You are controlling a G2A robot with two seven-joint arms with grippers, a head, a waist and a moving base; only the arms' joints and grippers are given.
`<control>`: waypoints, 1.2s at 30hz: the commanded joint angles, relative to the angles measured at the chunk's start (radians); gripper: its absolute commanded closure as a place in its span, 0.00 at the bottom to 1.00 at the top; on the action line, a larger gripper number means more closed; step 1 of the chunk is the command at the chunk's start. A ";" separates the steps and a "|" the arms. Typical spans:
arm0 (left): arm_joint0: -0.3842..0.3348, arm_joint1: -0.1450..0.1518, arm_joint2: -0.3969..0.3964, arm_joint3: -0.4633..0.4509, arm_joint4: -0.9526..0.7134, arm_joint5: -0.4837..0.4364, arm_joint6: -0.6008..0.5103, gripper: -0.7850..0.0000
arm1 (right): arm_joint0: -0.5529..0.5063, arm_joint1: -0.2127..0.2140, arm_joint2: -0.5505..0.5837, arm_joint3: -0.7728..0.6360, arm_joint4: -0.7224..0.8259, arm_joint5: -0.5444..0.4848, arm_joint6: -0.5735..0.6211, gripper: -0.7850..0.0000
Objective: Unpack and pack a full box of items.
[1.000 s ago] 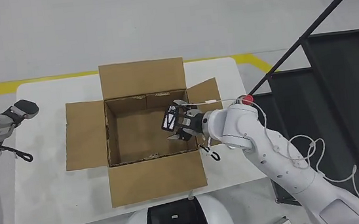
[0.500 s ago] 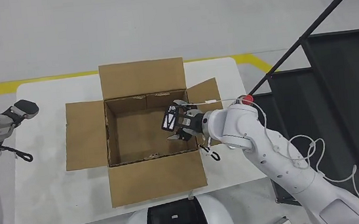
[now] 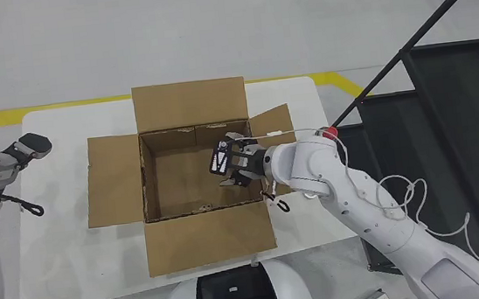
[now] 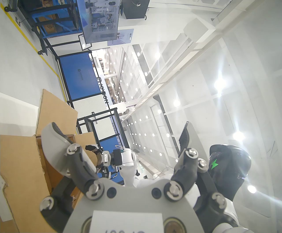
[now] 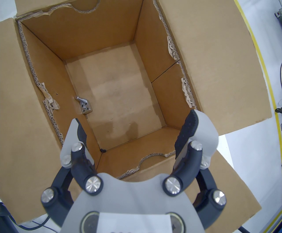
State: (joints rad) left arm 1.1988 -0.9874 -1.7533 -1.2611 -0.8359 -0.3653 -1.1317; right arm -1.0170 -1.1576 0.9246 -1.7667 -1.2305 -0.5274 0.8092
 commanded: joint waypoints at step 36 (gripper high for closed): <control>0.000 0.000 0.000 0.000 0.000 0.000 0.000 0.00 | 0.325 -0.178 -0.379 0.459 0.088 0.036 0.127 0.00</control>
State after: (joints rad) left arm 1.1988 -0.9874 -1.7533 -1.2611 -0.8359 -0.3653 -1.1317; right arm -0.6922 -1.3361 0.5454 -1.3082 -1.1429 -0.4910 0.9359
